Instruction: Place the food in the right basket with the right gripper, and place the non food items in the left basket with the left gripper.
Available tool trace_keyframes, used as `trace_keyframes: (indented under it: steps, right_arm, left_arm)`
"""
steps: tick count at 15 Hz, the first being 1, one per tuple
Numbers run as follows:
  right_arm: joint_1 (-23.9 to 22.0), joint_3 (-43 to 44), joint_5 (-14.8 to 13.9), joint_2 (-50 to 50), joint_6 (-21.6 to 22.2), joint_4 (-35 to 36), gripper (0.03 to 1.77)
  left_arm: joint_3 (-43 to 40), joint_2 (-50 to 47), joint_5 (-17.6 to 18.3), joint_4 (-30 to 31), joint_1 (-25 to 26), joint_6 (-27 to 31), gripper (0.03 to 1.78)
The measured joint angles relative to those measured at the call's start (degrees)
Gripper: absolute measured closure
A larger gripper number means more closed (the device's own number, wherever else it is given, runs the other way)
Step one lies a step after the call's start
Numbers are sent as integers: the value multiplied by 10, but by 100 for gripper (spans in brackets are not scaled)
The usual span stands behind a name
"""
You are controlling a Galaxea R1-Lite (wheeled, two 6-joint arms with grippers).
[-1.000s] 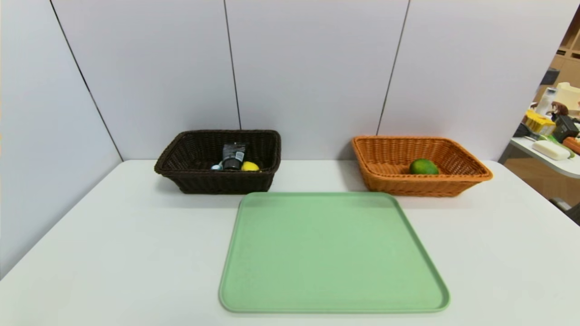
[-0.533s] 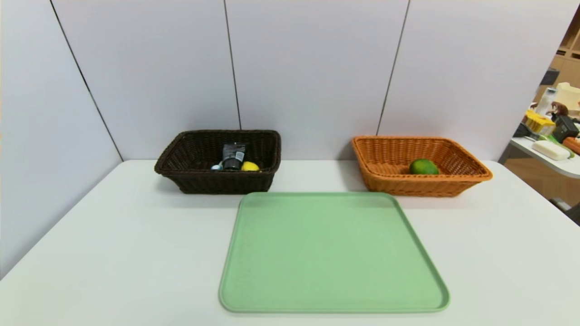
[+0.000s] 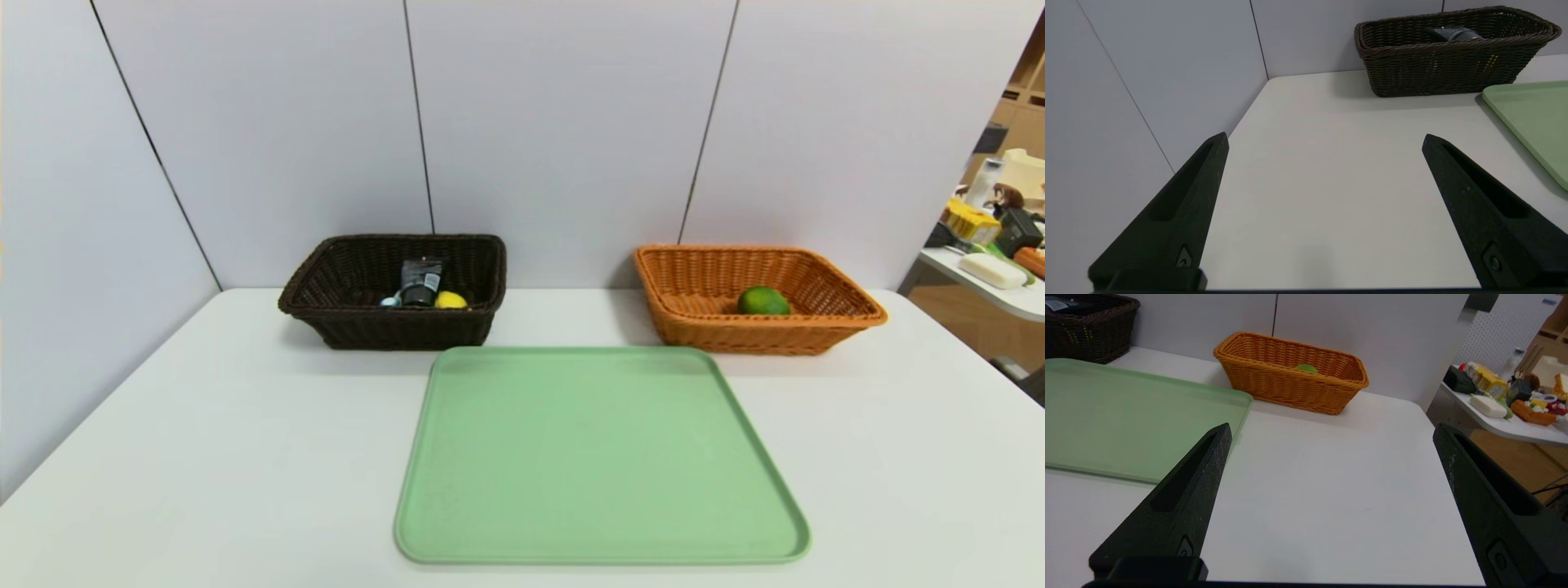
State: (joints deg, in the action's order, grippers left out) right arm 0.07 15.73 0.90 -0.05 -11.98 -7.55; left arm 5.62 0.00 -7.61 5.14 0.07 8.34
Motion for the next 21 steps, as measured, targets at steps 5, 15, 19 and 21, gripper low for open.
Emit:
trace_keyframes:
  steps: [5, 15, 19, 21]
  right_arm:
    - [0, -142, 9, 0, -20, 189, 10]
    - [0, -157, 22, 0, 12, 76, 10]
    - [0, -157, 17, 0, 64, 74, 10]
    - [0, -157, 10, 0, 86, 74, 10]
  left_arm:
    - [-54, 0, 10, 39, 0, 14, 12]
    - [-55, 0, 93, -55, 0, -3, 12]
    - [-55, 0, 94, -53, 0, -41, 12]
    - [-56, 0, 91, -51, 0, -60, 12]
